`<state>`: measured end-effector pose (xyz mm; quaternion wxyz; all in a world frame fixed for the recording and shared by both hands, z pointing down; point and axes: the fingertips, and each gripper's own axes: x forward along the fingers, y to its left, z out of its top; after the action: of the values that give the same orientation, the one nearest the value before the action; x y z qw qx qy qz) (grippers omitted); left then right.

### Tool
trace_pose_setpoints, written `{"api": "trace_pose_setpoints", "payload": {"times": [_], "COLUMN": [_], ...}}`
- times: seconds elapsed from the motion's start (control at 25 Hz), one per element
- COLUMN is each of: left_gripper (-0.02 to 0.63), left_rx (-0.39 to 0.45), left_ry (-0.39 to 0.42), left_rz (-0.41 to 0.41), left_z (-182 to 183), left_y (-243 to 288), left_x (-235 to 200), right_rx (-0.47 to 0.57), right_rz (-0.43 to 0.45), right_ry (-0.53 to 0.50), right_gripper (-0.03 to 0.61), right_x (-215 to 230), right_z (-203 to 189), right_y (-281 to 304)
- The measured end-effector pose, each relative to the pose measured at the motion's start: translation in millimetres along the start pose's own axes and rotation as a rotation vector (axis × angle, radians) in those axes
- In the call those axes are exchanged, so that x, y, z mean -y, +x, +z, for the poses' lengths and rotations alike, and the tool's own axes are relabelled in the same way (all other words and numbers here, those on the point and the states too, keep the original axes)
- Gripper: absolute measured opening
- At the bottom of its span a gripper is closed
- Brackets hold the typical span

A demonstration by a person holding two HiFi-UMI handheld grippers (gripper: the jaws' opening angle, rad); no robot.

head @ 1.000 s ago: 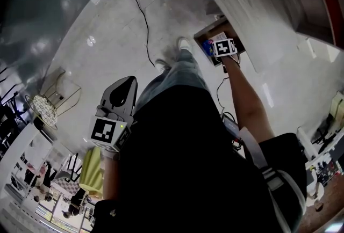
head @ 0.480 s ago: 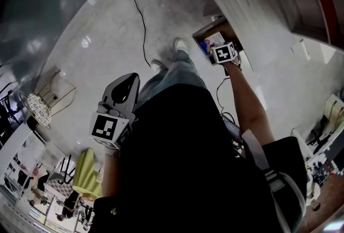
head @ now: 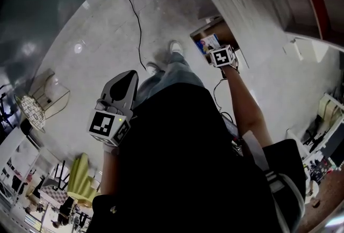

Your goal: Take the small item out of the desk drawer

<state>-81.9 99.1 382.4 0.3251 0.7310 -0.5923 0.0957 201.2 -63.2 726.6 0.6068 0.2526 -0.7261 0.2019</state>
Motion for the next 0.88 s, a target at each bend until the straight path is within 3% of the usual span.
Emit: {"api": "trace_pose_setpoints", "payload": {"times": [0.88], "left_gripper": [0.009], "left_rx": [0.039], "left_ry": [-0.011], "left_rz": [-0.007], "left_z": [-11], "left_y": [-25], "left_x": [-8], "right_rx": [0.003], "right_rz": [0.032], "right_ry": [-0.056], "right_gripper": [0.161], "right_x": [-34], "right_z": [3], "right_y": [-27]}}
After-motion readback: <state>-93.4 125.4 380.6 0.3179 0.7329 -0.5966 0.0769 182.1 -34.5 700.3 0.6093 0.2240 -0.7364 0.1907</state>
